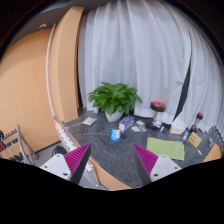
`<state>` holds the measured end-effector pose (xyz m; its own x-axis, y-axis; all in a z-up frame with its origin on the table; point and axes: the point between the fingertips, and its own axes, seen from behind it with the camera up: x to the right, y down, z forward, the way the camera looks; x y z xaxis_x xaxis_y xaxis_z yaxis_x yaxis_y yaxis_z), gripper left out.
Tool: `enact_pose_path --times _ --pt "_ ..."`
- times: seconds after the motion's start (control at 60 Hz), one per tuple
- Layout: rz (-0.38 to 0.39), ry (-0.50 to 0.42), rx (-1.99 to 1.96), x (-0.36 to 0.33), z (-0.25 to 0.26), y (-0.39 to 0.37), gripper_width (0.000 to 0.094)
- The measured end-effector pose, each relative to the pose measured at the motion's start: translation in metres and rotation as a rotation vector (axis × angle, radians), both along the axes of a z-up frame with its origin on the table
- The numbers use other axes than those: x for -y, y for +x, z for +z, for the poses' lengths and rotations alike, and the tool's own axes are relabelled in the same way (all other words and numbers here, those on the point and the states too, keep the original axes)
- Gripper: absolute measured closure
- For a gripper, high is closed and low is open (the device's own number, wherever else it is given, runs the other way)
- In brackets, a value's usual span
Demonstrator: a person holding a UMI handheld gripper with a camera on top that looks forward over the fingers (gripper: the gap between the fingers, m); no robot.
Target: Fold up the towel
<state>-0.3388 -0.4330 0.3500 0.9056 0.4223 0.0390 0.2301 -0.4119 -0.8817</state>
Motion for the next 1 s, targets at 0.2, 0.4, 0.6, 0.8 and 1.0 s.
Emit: enact_pose_path --times 0.2,0.4,0.6,0.8,1.0 --pt "-0.010 -0.116 0.036 -0.030 -0.091 0.011 0.0087" --pt "-0.089 -0.214 0.096 -0.117 -0.211 0.072 0.0091" --pt "-0.215 -0.182 0.118 -0.275 -0.285 0.138 0.0090" --pt "-0.288 -0.207 0.096 -0.390 -0.347 0.159 0.0087" --pt "-0.292 -0.119 0.228 -0.423 -0.363 0.166 0.0467"
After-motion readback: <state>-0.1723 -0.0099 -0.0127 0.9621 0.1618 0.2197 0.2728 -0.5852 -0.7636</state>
